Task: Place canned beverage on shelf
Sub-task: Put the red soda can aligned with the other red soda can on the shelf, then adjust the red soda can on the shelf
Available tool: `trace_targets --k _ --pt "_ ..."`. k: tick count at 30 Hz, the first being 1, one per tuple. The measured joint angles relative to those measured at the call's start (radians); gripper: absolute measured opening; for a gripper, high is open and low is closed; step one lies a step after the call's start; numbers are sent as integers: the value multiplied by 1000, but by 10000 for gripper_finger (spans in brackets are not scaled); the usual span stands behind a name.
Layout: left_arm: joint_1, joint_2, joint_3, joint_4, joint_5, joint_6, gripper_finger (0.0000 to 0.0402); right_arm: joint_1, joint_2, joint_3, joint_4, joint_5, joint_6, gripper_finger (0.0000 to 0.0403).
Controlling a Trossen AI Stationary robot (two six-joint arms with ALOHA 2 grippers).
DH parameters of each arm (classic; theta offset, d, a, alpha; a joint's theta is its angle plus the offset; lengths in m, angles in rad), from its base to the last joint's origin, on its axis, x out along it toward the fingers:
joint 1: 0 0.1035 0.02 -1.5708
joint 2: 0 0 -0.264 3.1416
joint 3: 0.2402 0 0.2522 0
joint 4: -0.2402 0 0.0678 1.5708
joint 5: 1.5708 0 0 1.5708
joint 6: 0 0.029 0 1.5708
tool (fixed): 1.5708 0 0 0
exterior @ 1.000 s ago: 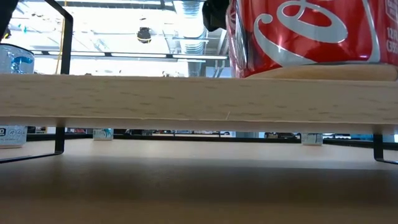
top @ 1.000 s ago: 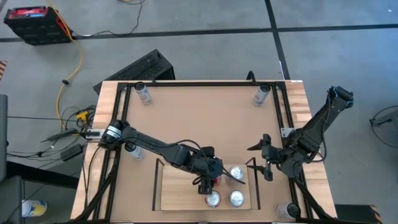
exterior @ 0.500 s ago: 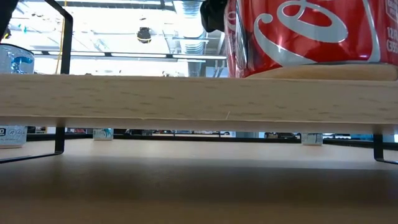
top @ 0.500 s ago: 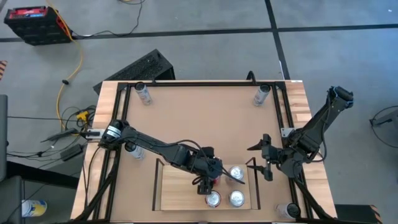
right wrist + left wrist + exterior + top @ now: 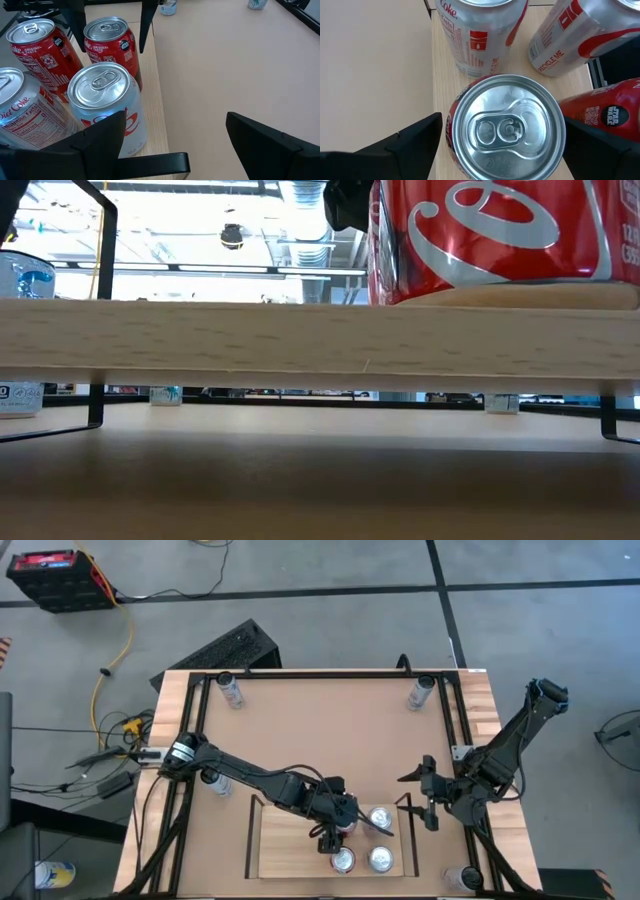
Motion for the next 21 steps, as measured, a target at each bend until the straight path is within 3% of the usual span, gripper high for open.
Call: trace_targets --k 21 --pt "0 0 122 -65 -30 29 355 0 0 0 0 0 7 369"
